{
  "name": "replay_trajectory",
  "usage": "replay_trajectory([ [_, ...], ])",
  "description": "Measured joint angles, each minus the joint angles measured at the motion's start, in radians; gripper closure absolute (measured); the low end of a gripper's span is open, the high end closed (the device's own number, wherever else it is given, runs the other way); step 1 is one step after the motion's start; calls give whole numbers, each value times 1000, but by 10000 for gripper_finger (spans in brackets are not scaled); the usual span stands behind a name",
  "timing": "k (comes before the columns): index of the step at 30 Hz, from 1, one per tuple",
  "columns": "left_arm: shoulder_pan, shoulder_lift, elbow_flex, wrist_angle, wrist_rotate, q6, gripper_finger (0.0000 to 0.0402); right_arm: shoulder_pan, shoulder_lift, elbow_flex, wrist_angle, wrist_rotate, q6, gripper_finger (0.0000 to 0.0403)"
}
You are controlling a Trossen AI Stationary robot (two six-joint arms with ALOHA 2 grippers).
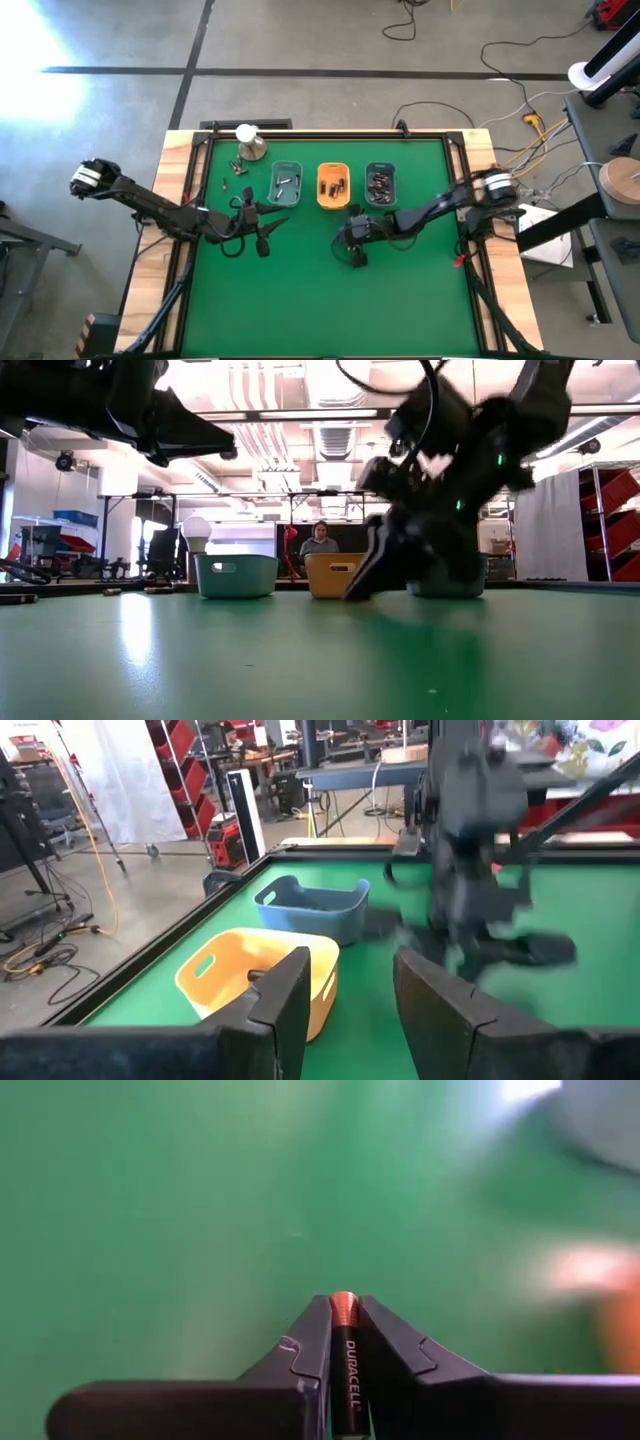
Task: Sort batteries
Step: Put the small black battery into the blue bin
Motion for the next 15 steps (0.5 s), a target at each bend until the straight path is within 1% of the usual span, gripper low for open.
replay_trajectory([
  [3,0,0,0,-24,0,-9,277,-20,-159,5,-177,124,-39,372],
  [6,0,4,0,-44,1,-11,277,-72,-301,7,-338,212,0,372],
  [8,0,8,0,-54,1,-13,277,-119,-375,3,-454,245,47,373],
  [11,1,17,0,-54,1,-13,277,-207,-467,2,-579,285,124,373],
  [15,1,22,0,-53,1,-13,277,-330,-515,-30,-706,290,206,373],
])
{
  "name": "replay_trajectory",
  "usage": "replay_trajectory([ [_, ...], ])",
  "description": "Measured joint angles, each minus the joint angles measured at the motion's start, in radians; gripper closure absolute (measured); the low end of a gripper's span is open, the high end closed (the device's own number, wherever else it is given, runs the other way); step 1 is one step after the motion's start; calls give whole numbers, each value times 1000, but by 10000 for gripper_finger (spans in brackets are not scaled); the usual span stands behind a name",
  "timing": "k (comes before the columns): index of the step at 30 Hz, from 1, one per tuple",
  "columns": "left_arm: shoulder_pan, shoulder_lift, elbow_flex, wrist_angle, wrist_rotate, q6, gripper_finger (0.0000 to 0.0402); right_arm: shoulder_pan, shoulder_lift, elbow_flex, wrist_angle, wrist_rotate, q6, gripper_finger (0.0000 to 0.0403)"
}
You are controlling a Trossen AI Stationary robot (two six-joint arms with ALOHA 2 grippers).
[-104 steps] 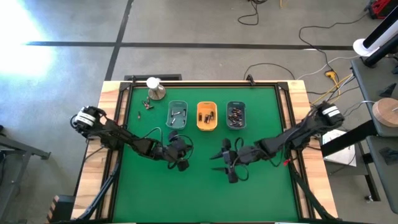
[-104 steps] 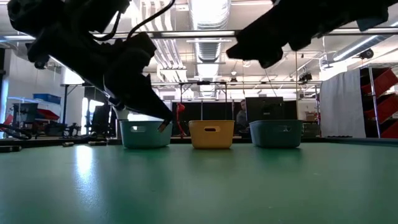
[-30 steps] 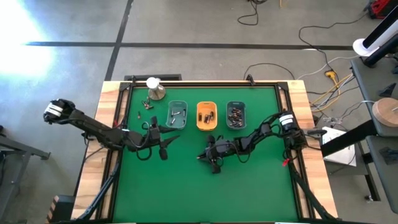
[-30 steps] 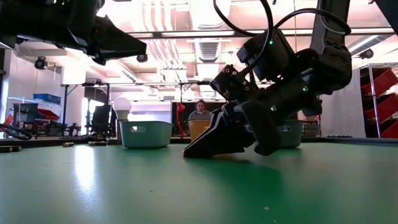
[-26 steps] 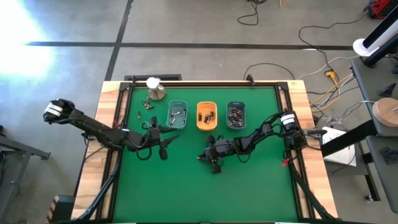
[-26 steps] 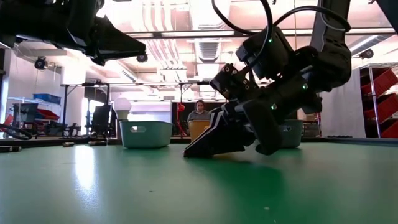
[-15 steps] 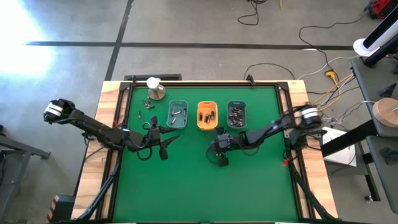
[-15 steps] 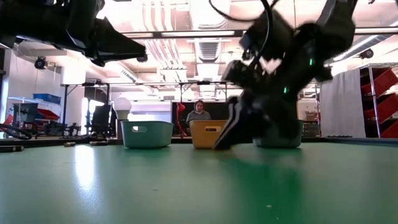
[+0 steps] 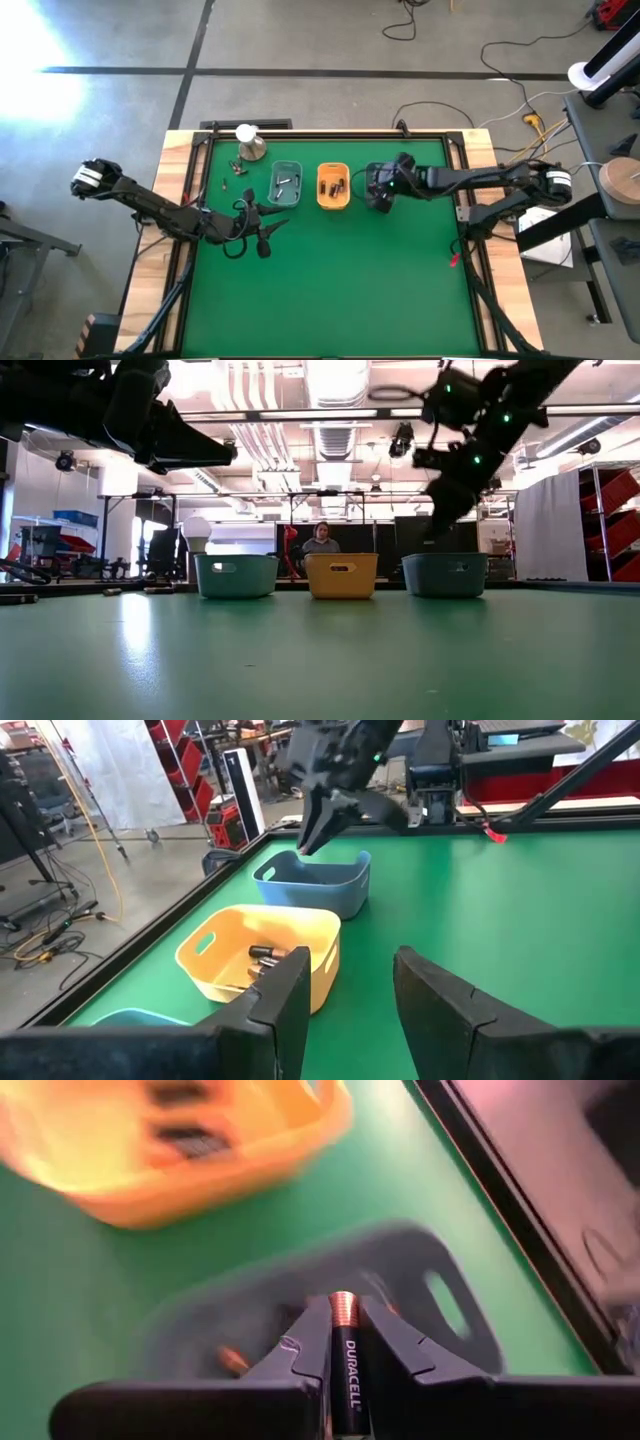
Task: Sort batteries
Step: Put the small black battery into the blue bin
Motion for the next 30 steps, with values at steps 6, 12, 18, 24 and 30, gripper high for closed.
replay_trajectory([
  [6,0,0,0,4,0,0,277,-124,31,-69,6,-110,-31,373],
  [12,0,0,0,7,0,0,277,-200,130,-73,46,-255,-17,373],
  [18,0,-7,0,4,-5,-48,277,-227,186,-70,122,-261,20,358],
  [24,0,-87,41,-301,-17,-267,277,-226,158,-72,109,-251,22,300],
  [30,2,-125,189,-997,22,-700,277,-221,36,-73,110,-248,6,241],
])
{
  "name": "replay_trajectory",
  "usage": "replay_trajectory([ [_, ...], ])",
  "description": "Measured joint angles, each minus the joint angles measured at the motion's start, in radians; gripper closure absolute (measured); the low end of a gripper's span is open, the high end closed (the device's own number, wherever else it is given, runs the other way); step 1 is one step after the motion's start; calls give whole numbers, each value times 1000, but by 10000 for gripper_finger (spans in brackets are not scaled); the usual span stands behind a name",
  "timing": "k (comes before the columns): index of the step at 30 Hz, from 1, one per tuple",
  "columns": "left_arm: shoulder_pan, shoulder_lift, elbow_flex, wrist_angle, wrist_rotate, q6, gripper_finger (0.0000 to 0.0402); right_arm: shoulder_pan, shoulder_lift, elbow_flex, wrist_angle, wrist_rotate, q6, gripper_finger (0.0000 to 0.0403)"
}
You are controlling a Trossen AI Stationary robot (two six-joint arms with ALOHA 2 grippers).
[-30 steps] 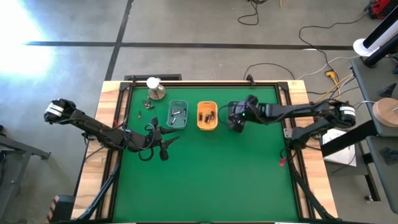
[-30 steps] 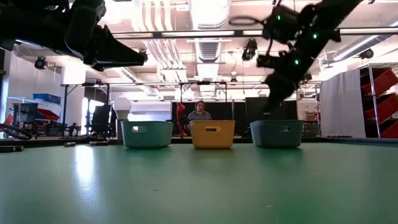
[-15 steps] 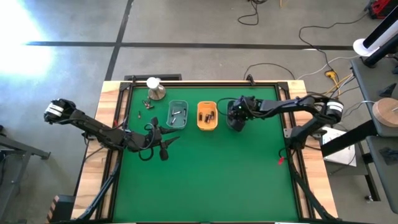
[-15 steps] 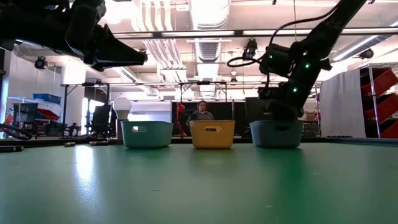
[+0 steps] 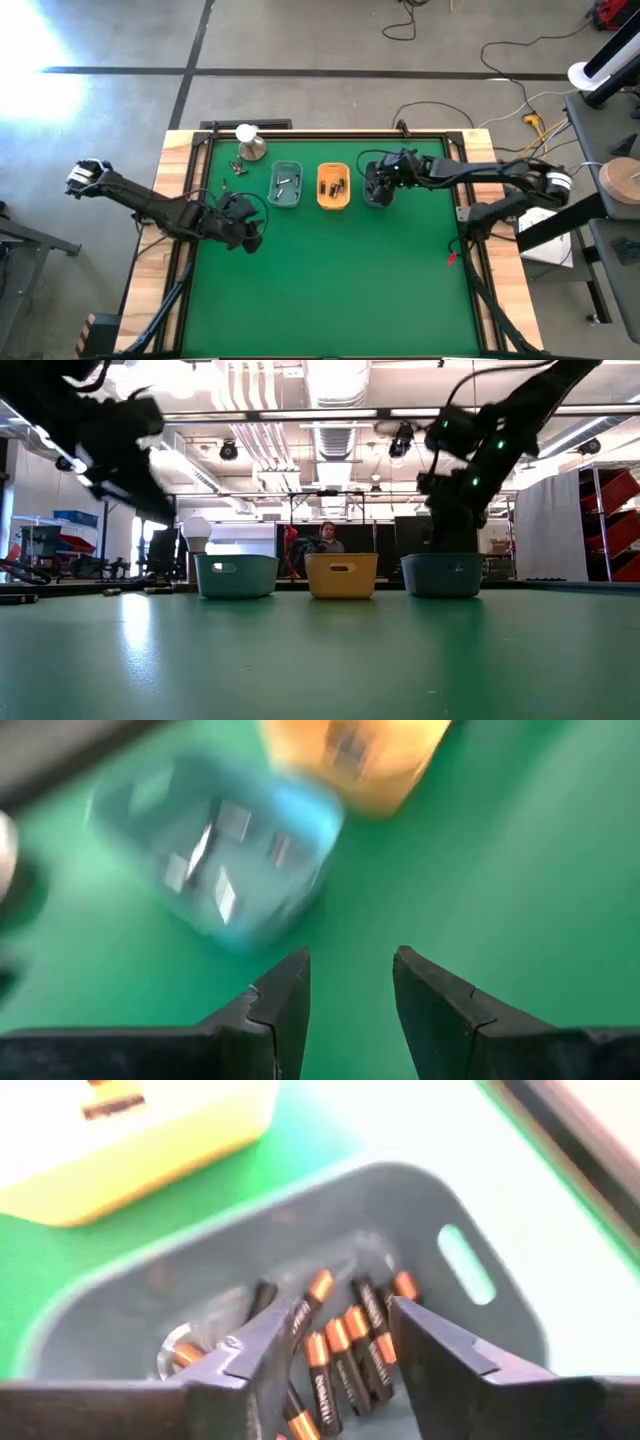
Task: Sort batteries
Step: Put the small black battery into the blue bin
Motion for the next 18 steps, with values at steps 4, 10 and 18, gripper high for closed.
replay_trajectory([
  [4,0,28,43,-306,166,-233,277,33,-110,0,5,0,-12,216],
  [10,0,78,13,-510,380,-398,276,119,-225,-3,11,-2,0,205],
  [18,85,126,-30,-527,428,-373,276,193,-224,-4,35,-2,4,218],
])
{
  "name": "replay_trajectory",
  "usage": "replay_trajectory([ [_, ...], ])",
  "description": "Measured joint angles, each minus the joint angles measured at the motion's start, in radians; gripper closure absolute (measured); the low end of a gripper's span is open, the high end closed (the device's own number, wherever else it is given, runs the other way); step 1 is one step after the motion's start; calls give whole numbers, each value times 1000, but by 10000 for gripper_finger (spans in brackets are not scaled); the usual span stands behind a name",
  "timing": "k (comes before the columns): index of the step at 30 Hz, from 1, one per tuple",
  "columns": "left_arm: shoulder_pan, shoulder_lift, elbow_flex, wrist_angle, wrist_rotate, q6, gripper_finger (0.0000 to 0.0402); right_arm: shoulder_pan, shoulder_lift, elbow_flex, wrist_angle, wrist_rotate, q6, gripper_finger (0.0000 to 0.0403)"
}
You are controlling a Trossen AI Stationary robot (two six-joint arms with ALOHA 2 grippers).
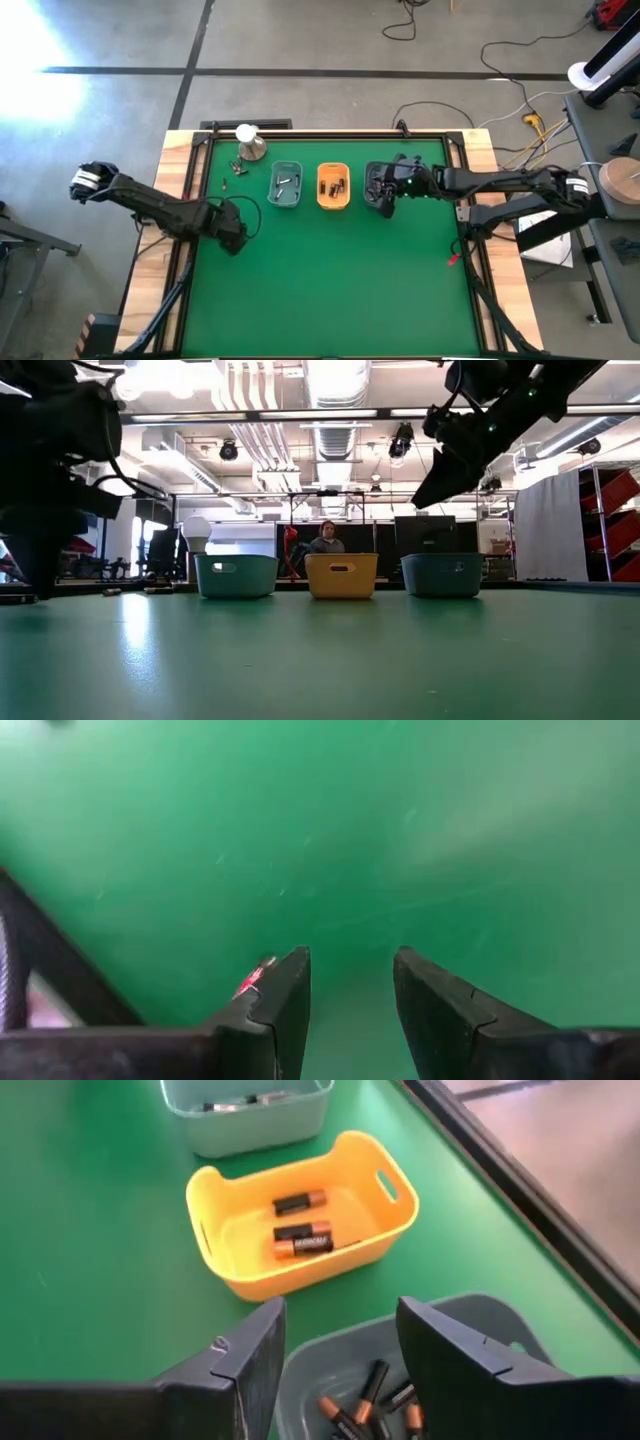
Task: Sort batteries
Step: Put the small black battery into the blue bin
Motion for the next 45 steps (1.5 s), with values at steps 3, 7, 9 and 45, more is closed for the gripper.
replay_trajectory([
  [3,20,9,1,-20,22,31,276,6,15,-1,-1,0,21,223],
  [7,22,10,39,-52,26,85,276,6,28,-1,-1,0,38,227],
  [9,22,11,57,-101,25,105,276,6,31,-1,-1,0,39,227],
  [45,160,277,162,-223,28,198,285,17,37,-22,-9,0,69,242],
])
